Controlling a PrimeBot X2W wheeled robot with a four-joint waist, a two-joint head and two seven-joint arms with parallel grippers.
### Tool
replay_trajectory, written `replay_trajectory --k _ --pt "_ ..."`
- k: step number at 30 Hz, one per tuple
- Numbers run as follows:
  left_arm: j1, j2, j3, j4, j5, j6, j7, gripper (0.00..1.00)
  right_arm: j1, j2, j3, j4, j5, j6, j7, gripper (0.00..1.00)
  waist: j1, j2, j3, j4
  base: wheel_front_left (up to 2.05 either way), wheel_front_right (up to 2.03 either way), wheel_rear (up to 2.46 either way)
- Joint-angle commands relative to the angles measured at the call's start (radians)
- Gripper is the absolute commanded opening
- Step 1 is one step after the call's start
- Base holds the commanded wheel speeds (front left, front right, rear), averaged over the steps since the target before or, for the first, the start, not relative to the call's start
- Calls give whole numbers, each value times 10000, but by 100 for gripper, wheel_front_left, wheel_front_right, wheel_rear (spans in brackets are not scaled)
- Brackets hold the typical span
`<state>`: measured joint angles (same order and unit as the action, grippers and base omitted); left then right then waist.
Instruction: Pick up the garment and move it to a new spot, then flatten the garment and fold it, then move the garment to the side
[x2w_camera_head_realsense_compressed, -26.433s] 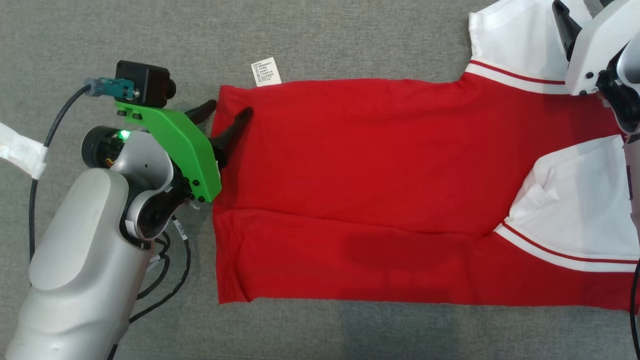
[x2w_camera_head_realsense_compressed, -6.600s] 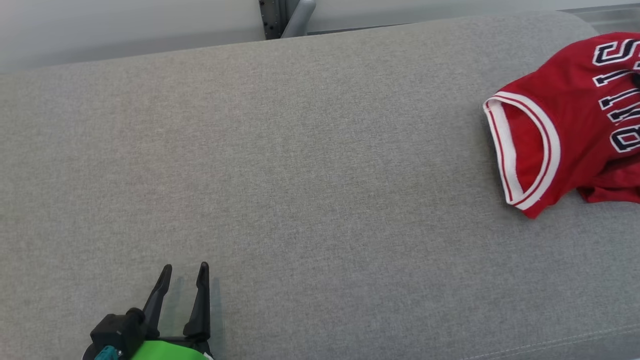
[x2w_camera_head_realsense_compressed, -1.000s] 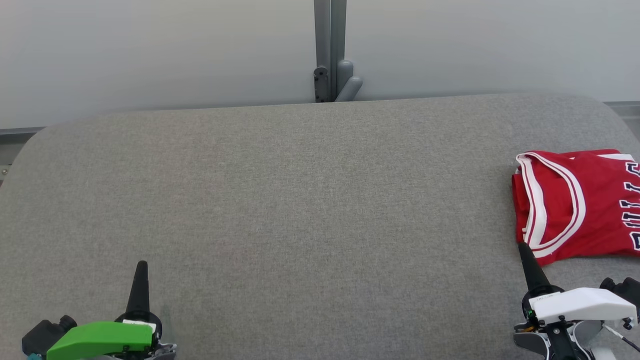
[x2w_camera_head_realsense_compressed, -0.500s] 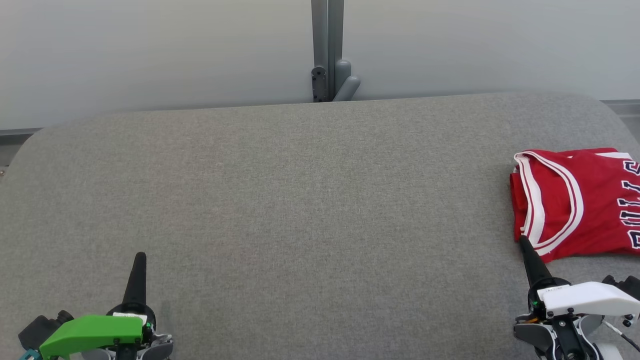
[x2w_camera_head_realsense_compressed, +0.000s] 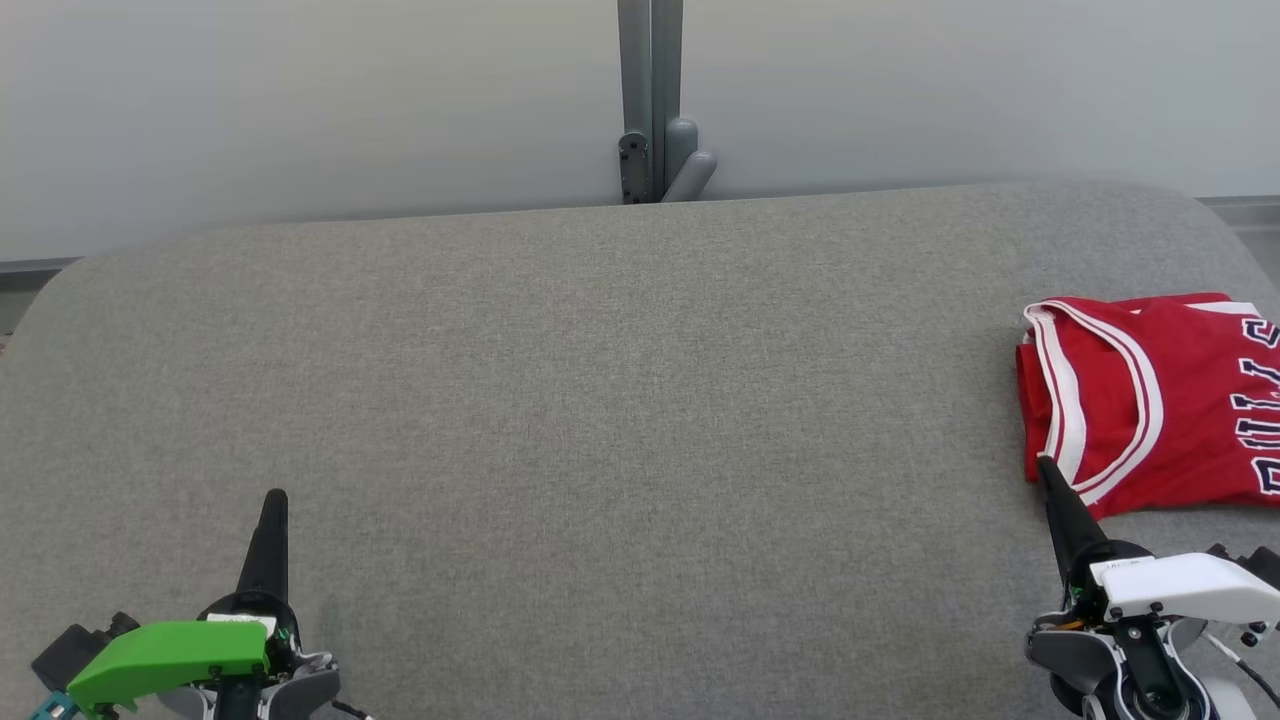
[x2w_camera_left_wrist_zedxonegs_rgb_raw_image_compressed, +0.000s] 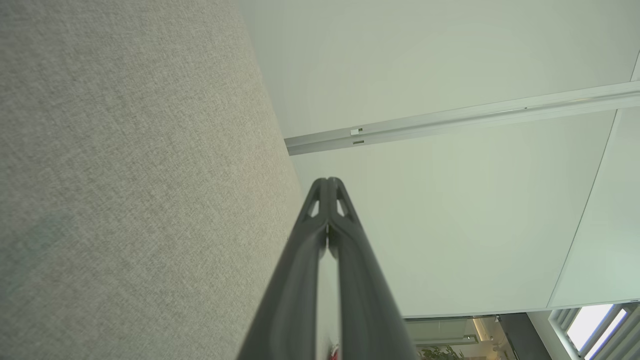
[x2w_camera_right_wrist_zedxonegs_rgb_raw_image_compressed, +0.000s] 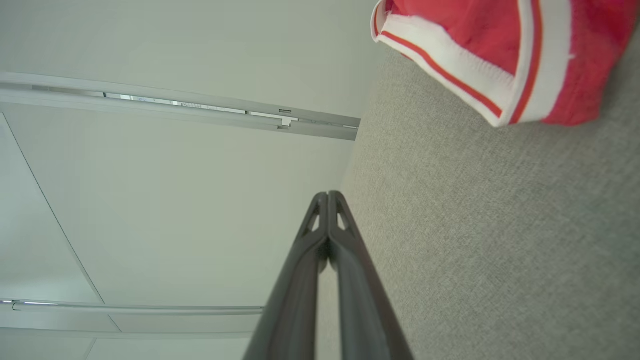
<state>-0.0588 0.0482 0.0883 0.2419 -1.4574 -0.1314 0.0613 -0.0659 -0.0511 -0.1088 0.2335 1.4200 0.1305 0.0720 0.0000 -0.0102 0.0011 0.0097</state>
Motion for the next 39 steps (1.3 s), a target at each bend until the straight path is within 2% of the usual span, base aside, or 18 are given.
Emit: replay_trajectory --k 1,24,39 --pt "-249 78 21 -39 -220 11 62 0 -101 -23 -28 -75 198 5 56 0 0 82 0 -2 0 0 0" --pt "-468 81 161 -92 -1633 14 507 0 -290 3 -151 -87 1996 4 513 0 0 102 15 -97 0 0 0" --pt "-448 73 169 -89 -1596 14 498 0 -290 2 -143 -83 1973 4 497 0 0 102 15 -98 0 0 0"
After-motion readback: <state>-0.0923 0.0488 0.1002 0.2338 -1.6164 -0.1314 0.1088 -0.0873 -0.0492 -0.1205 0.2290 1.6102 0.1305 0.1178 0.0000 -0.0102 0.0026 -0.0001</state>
